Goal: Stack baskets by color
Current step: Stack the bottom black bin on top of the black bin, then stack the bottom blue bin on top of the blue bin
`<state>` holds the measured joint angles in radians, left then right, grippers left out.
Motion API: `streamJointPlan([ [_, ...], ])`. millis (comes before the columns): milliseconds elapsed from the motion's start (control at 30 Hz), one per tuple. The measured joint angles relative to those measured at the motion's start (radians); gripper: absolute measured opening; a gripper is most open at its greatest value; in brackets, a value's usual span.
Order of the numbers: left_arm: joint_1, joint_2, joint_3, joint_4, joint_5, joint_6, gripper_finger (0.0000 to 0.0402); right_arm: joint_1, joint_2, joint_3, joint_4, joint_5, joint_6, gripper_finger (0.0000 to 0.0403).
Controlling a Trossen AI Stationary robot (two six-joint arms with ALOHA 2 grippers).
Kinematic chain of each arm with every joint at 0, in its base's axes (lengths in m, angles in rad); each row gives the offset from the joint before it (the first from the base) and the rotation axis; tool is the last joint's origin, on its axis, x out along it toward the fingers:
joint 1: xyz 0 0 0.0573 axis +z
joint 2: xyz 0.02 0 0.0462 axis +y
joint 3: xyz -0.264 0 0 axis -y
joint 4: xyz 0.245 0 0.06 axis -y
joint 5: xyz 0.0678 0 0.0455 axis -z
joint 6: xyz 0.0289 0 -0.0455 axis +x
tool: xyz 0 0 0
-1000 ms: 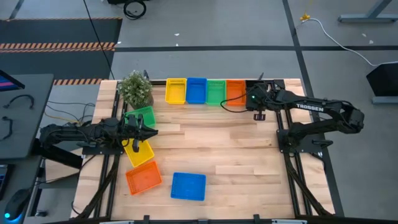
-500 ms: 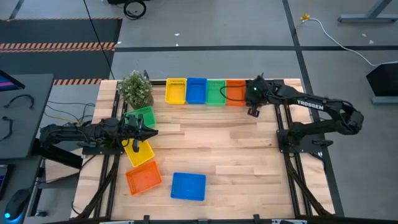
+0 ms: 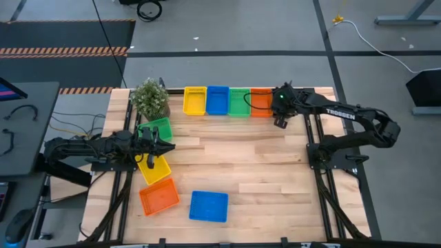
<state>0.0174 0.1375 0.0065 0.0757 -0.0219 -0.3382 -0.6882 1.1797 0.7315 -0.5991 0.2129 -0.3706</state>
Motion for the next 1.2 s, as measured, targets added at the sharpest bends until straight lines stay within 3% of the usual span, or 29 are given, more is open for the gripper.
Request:
streamJointPlan([
  [267,0.000,0.000,0.000,-0.003,0.000,-0.018,0.0038,0.011,-0.005,-0.013,0.030,-0.073,0.095,0.0002],
  [533,0.000,0.000,0.000,-0.008,0.000,-0.017,0.0030,-0.021,0.034,-0.093,0.114,-0.027,0.107,0.0002],
  [833,0.000,0.000,0.000,-0.007,0.000,-0.014,0.0038,0.008,-0.077,-0.093,0.128,0.025,0.133,0.0003],
  [1000,0.000,0.000,0.000,-0.008,0.000,-0.017,0.0036,0.147,-0.128,-0.101,0.197,0.021,0.322,0.0002],
  [1200,0.000,0.000,0.000,-0.005,-0.007,-0.008,0.0030,0.467,-0.106,-0.272,0.696,0.000,0.430,0.0002],
])
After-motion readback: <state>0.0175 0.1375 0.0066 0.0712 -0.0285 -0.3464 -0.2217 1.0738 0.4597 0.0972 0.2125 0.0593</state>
